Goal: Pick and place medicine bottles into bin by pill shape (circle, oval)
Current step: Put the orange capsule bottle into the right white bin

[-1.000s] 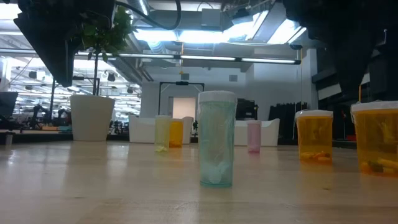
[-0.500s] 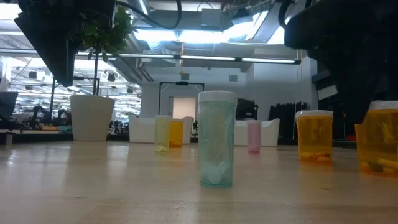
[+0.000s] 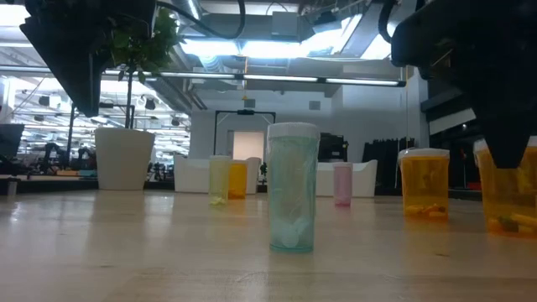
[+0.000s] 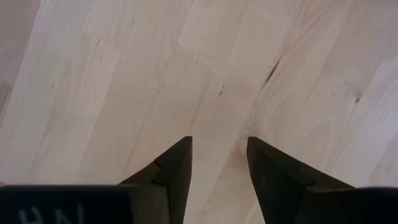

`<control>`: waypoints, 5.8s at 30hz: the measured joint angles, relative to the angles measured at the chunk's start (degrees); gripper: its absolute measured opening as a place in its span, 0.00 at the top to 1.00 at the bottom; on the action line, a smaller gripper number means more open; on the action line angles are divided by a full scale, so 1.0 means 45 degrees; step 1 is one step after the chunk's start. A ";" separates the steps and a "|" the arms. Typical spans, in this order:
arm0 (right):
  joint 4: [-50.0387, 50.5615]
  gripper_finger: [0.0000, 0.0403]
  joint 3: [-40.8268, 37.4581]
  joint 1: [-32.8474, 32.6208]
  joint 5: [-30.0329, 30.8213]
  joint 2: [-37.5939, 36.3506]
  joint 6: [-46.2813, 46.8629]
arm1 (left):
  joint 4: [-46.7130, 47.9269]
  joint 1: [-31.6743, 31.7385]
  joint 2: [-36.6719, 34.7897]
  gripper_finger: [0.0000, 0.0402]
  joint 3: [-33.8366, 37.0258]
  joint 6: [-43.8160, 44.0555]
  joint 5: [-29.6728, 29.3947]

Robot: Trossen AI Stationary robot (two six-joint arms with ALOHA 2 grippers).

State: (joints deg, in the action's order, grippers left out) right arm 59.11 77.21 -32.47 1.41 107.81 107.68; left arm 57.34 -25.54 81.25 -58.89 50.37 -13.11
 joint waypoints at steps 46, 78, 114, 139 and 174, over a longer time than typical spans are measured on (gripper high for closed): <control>0.0052 0.42 0.0000 -0.0049 0.0335 -0.0005 -0.0052 | 0.0009 0.0002 0.0000 0.63 -0.0004 0.0000 -0.0222; 0.0024 0.29 0.0000 -0.0015 0.0769 -0.0015 -0.0023 | 0.0005 0.0001 0.0000 0.63 0.0000 0.0018 -0.0222; 0.6810 0.48 0.7650 0.6288 0.4347 -0.0510 -1.0914 | -0.0231 0.0053 -0.0002 0.63 -0.0005 0.0121 -0.0222; -0.0241 0.48 0.2377 1.6217 0.1296 -0.0466 -2.0932 | -0.0282 0.2618 0.0000 0.63 -0.0005 0.1817 -0.0222; -0.1763 0.45 0.0850 1.6927 -0.0243 -0.0325 -2.3989 | -0.0330 0.3458 0.0000 0.63 -0.0005 0.2135 -0.0271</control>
State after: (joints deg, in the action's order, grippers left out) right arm 51.18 81.03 43.70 0.32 106.34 -0.27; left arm 55.86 -9.98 81.25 -58.92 59.98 -14.33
